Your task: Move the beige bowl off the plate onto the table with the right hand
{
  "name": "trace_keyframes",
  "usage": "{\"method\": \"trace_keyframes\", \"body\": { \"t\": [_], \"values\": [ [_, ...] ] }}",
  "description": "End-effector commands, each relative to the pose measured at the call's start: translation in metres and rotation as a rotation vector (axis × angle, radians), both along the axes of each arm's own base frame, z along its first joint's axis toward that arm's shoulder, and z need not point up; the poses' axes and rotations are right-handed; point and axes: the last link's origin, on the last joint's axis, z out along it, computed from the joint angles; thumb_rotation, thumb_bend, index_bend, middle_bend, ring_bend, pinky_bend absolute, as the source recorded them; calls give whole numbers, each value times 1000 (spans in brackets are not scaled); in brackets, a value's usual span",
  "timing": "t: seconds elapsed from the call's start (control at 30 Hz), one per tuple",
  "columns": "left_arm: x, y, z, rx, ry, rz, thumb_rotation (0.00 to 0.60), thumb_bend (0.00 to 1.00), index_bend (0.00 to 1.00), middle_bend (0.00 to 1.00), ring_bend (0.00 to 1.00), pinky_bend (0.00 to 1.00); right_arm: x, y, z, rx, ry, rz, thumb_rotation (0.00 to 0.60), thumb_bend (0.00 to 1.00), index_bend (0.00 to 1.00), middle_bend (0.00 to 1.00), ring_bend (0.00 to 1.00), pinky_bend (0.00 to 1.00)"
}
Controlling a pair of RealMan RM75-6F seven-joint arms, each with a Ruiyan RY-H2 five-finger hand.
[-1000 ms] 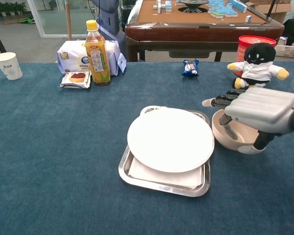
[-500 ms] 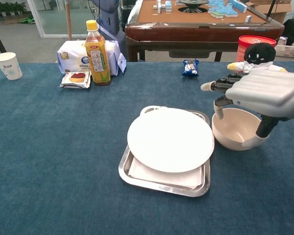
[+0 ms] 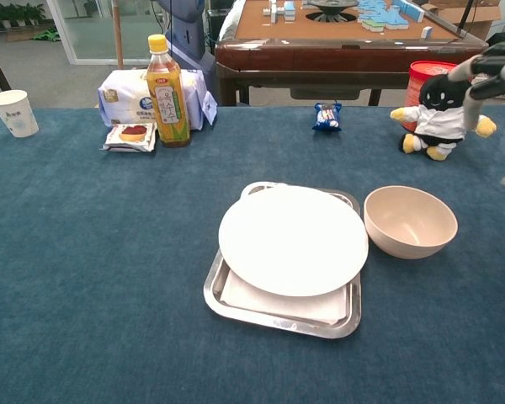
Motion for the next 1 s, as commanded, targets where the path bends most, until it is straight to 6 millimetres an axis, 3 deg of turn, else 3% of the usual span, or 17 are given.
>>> {"method": "trace_keyframes", "body": {
  "t": [0.03, 0.3, 0.43, 0.57, 1.0],
  "values": [
    [2, -1, -1, -7, 2, -2, 600, 258, 577, 341, 339, 522, -24, 17, 23, -100, -51, -77, 600, 123, 361, 102, 0, 15],
    [6, -3, -6, -19, 15, -13, 600, 259, 577, 341, 339, 522, -67, 62, 52, -248, -148, -187, 600, 123, 361, 105, 0, 15],
    [5, -3, -8, -24, 23, -7, 600, 259, 578, 341, 339, 522, -80, 75, 59, -276, -190, -204, 600, 123, 361, 106, 0, 15],
    [5, -2, -10, -27, 28, -4, 600, 259, 578, 341, 339, 522, -92, 79, 64, -288, -209, -225, 600, 123, 361, 106, 0, 15],
    [5, -1, -14, -46, 28, 0, 600, 259, 578, 341, 339, 522, -104, 69, 66, -258, -231, -268, 600, 123, 361, 106, 0, 15]
  ]
}}
